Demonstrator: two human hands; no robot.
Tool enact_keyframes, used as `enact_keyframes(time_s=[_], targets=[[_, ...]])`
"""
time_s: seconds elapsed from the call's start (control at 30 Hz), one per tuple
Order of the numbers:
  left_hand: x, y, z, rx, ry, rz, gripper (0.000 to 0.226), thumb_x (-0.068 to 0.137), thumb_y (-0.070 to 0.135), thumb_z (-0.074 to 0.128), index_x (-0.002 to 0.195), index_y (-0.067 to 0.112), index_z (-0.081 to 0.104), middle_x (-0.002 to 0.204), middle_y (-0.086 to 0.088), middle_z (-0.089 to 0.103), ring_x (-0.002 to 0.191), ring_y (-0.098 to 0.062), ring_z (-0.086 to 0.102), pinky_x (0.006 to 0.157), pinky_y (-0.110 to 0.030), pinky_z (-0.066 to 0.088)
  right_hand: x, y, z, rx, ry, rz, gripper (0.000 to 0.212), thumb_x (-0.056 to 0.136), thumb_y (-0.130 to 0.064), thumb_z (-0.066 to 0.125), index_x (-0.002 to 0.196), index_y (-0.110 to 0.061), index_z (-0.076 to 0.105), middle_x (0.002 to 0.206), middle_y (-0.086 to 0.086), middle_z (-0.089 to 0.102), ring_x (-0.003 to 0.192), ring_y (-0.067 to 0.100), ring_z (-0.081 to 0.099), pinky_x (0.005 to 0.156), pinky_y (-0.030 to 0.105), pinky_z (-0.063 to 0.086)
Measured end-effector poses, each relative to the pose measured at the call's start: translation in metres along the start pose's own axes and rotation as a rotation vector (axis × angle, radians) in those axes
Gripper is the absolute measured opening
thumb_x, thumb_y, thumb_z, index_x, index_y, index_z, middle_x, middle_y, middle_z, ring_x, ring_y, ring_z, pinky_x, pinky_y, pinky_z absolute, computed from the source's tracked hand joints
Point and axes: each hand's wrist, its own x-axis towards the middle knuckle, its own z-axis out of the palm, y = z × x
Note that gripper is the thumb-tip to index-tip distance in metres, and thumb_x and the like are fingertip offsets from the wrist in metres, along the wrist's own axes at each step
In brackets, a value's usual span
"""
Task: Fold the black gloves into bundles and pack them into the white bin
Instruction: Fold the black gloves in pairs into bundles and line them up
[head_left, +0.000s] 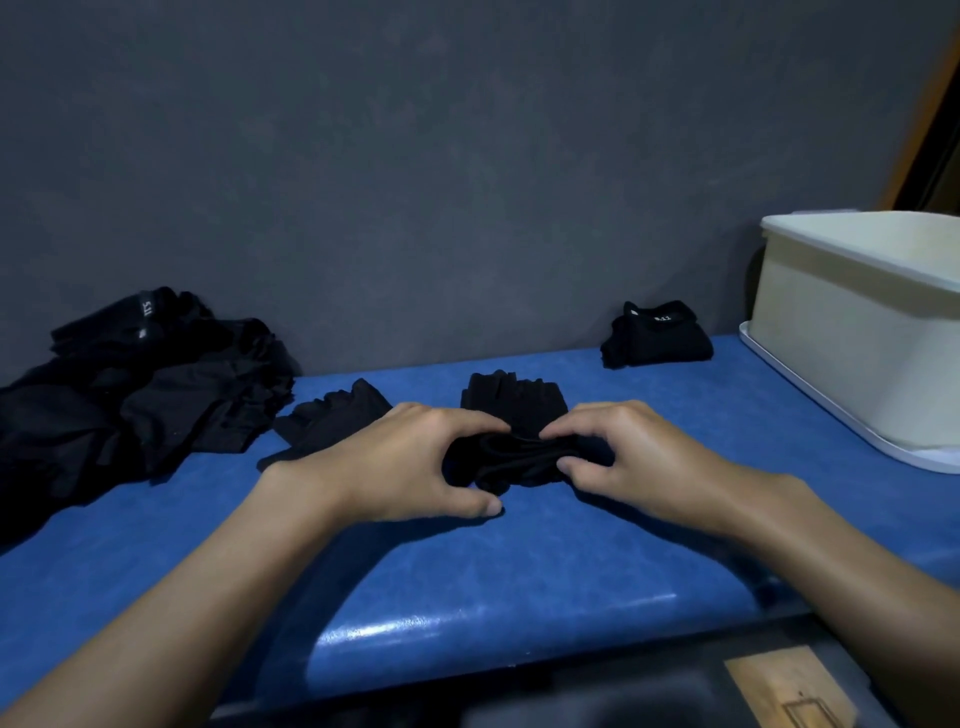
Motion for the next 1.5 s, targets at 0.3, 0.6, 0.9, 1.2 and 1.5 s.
enact_keyframes(time_s=[0.3, 0.6, 0.9, 1.2, 1.5], targets=[[0.001, 0.000, 0.003, -0.330, 0.096, -0.025, 0.019, 0.094, 0.016, 0.065, 0.110, 0.025, 0.067, 0.101, 0.018, 0.073, 0.100, 0.002, 0.067, 0.096, -0.035, 0.052, 0.000, -0.001, -0.004, 0.208, 0.072, 0.085, 0.026, 0.090, -0.023, 0.066, 0.116, -0.025, 0.066, 0.093, -0.008, 0.070, 0.090, 0.007, 0.066, 0.090, 0.036, 0.051], [0.011, -0.009, 0.012, -0.596, 0.221, -0.096, 0.028, 0.090, 0.047, 0.059, 0.109, 0.027, 0.066, 0.098, -0.009, 0.075, 0.098, -0.035, 0.070, 0.093, -0.057, 0.052, 0.007, 0.007, -0.003, 0.495, 0.083, 0.144, 0.017, 0.086, -0.022, 0.072, 0.102, -0.019, 0.067, 0.095, 0.003, 0.074, 0.094, 0.017, 0.070, 0.093, 0.046, 0.053], [0.028, -0.016, 0.021, -0.566, 0.326, -0.205, 0.036, 0.087, 0.057, 0.056, 0.104, 0.027, 0.068, 0.093, 0.011, 0.075, 0.094, -0.009, 0.070, 0.094, -0.046, 0.053, 0.029, 0.013, 0.012, 0.515, 0.199, 0.219, 0.007, 0.092, -0.022, 0.063, 0.091, -0.016, 0.063, 0.092, -0.002, 0.069, 0.088, 0.009, 0.065, 0.084, 0.029, 0.050], [0.041, -0.022, 0.025, -0.509, 0.402, -0.284, 0.031, 0.093, 0.048, 0.059, 0.108, 0.022, 0.063, 0.093, 0.008, 0.073, 0.094, -0.011, 0.068, 0.090, -0.041, 0.054, 0.046, 0.021, 0.021, 0.476, 0.213, 0.243, 0.009, 0.095, -0.028, 0.059, 0.096, -0.020, 0.062, 0.093, -0.004, 0.071, 0.083, 0.004, 0.067, 0.073, 0.021, 0.051], [0.034, -0.013, 0.018, -0.394, 0.252, -0.218, 0.048, 0.093, 0.034, 0.064, 0.129, 0.040, 0.034, 0.093, 0.007, 0.069, 0.084, -0.013, 0.066, 0.083, -0.037, 0.054, 0.056, 0.027, 0.031, 0.382, 0.252, 0.315, 0.017, 0.093, -0.031, 0.060, 0.103, -0.017, 0.056, 0.084, 0.000, 0.066, 0.074, 0.015, 0.064, 0.069, 0.031, 0.053]])
